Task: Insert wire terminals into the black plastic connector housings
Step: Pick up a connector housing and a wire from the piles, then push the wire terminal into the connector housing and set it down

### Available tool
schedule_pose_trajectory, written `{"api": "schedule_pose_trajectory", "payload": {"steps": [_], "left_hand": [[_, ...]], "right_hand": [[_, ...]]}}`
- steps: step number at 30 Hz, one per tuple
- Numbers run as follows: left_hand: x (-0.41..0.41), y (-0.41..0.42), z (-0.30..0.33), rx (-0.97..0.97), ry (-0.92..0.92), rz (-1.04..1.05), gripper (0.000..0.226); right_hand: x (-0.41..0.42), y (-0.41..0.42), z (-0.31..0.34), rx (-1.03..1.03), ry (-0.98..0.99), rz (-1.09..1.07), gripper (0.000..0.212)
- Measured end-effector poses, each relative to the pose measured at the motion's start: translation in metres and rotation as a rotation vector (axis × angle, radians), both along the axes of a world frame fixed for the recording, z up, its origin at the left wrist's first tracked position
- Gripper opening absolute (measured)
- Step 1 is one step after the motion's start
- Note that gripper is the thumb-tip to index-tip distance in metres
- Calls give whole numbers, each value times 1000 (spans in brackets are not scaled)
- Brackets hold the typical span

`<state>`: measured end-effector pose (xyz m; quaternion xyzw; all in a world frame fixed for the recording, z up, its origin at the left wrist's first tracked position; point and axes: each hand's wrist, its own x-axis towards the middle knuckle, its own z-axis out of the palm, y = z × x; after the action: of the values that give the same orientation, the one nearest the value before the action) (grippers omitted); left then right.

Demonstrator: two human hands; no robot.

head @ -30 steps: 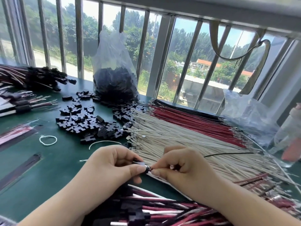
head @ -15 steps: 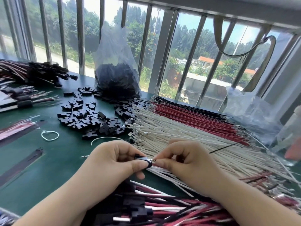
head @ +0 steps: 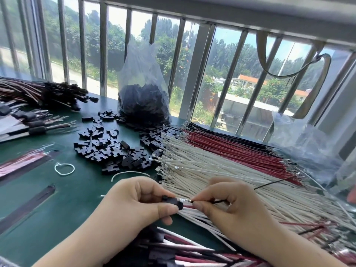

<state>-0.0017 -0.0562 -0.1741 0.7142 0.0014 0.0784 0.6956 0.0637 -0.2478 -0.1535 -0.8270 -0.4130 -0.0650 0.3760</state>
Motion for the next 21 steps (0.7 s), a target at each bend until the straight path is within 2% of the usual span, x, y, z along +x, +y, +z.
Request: {"api": "schedule_pose_trajectory", "payload": {"steps": [2,5,8,12,15,19,21], "left_hand": [[1,1,-1,4,14,-13,20],[2,3,-3,52,52,-52,25],[2,4,-1,21,80,-82,24],[-1,2,4,-9,71,-116,22],[0,5,1,49,57,-107,20],[-1,5,-1,47,45,-135,20],[-1,5,-3,35,30,-153,22]], "right_hand": [[0,0,1,-25,-56,7,12],[-2,-1,2,-78,-165,15,7],[-3,-1,5,-129,-225,46,6],[-6,-2,6,-94,-149,52,5],[-6,-4,4,-27,-116,47,3],[-9,-1,7,-190,-440,54,5],[-11,-2,11,-246,-470,38,5]]}}
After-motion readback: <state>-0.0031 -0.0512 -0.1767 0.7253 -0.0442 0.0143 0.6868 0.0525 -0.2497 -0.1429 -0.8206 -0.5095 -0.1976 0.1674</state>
